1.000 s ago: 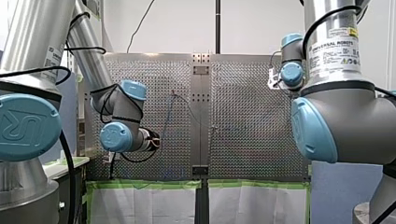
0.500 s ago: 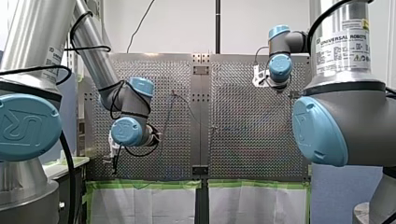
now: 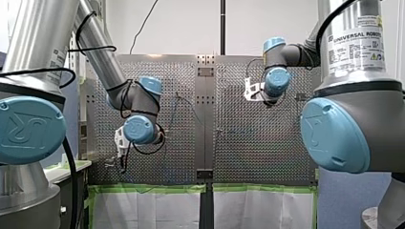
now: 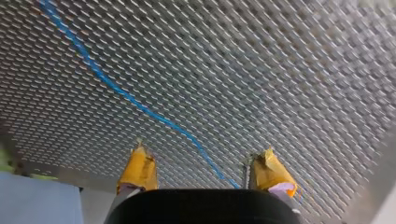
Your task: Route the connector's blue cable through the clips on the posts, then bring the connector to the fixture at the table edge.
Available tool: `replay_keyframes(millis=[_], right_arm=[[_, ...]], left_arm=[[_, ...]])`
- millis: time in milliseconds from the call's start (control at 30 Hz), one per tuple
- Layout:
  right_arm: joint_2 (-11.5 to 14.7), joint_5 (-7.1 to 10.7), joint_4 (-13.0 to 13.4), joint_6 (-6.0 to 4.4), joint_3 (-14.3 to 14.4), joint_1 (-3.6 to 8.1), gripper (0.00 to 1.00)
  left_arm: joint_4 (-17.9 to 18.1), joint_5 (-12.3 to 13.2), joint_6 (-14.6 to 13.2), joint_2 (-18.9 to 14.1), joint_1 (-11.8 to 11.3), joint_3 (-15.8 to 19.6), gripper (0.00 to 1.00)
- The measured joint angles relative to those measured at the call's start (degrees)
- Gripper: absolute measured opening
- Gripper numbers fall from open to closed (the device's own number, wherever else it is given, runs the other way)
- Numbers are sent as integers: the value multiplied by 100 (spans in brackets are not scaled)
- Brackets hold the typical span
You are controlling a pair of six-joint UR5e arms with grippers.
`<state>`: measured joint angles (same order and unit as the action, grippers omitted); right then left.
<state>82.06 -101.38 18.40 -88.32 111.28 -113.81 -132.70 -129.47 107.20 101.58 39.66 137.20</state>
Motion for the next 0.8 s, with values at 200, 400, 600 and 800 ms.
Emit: replay_keyframes(millis=[200, 400, 600, 800], right_arm=[[-252, -6, 81, -19, 69, -284, 100], [-311, -13, 165, -75, 116, -583, 100], [-315, -30, 269, -100, 216, -881, 100], [-319, -143, 431, -149, 365, -1174, 100]], left_arm=[[-10, 31, 2, 1, -73, -22, 100], [-13, 61, 14, -1, -164, -24, 100], [-28, 110, 28, 0, -269, -26, 100], [27, 118, -34, -2, -383, -66, 100]])
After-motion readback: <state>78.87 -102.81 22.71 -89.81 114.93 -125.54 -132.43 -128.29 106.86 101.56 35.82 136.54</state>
